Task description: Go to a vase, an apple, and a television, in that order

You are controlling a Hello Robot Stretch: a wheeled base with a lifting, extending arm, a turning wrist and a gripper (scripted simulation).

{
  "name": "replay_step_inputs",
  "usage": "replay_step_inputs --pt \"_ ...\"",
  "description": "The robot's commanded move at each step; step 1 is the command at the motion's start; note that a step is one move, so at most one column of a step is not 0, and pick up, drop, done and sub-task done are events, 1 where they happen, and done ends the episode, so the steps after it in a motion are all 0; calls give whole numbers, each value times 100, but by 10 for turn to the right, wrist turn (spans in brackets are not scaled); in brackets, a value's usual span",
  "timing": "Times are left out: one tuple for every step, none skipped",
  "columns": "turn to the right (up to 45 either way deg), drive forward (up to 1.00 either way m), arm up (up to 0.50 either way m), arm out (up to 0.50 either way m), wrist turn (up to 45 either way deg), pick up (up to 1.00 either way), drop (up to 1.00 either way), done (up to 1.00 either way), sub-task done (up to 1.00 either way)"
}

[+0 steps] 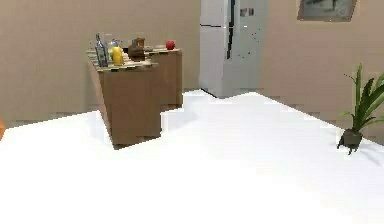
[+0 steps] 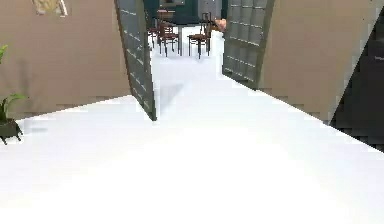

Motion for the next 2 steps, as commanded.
replay_step_inputs --pt "450 0 0 0 0 0 0 0 0" --pt "450 0 0 0 0 0 0 0 0"
